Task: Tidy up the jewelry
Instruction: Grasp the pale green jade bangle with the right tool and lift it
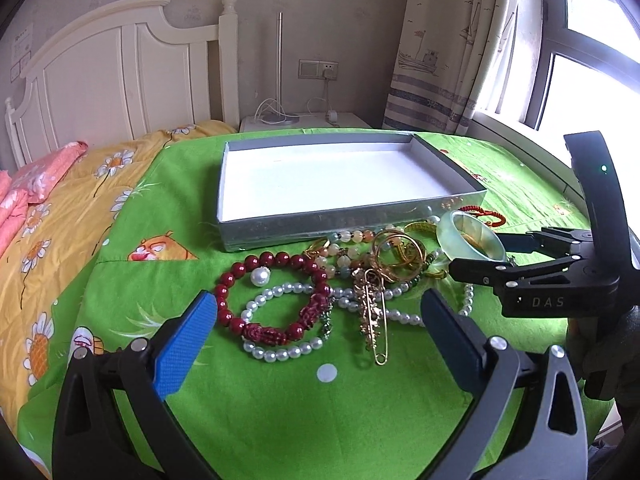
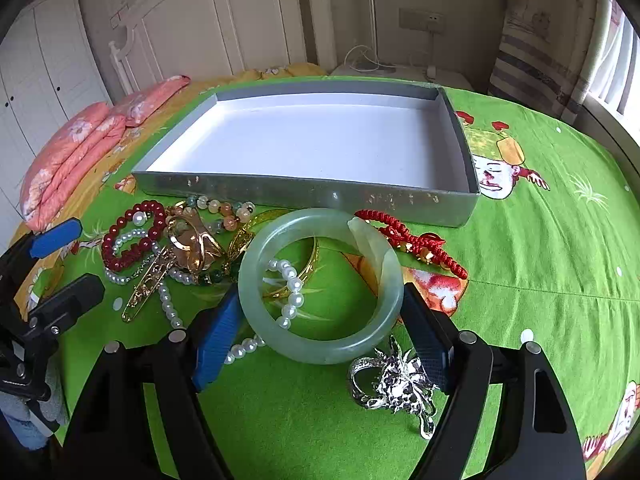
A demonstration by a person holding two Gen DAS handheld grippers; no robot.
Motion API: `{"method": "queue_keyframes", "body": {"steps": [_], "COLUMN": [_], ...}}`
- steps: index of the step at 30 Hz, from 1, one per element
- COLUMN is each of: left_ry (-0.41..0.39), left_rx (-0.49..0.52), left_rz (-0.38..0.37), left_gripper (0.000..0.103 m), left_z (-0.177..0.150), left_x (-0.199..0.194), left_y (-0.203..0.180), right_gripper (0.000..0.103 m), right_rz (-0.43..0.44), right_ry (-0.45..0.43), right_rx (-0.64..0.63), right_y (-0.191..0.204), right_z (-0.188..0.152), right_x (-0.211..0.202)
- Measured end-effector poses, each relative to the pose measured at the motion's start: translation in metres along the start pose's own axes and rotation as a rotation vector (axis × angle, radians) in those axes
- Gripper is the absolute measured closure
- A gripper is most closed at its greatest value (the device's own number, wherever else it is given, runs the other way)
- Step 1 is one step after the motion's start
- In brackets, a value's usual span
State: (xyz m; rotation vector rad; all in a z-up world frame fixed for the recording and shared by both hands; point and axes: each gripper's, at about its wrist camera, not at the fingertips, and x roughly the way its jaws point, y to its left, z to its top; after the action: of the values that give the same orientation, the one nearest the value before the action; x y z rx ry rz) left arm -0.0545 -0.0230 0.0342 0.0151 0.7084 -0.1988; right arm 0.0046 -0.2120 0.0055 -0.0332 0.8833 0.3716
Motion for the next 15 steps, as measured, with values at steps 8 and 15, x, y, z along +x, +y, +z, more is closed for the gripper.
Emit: {"method": "queue_keyframes", "body": {"steps": [8, 15], "left_ry": [0.002, 0.053], "left_rx": [0.017, 0.086], "left_rz": [-0.016, -0.009], "left_gripper": [0.004, 0.010], "left_z": [0.013, 0.017], "left_x": [0.007, 0.029], "left_y": [-0.016, -0.045], "right_gripper": [0.027, 0.028], "right_rz": [0.036, 0.017], "right_ry": [-0.088, -0.077], "right_rx": [0.052, 0.052], "right_y": [-0.022, -0.036], "right_z": [-0.015, -0.033], "right_x": [-0.031, -0.046]}}
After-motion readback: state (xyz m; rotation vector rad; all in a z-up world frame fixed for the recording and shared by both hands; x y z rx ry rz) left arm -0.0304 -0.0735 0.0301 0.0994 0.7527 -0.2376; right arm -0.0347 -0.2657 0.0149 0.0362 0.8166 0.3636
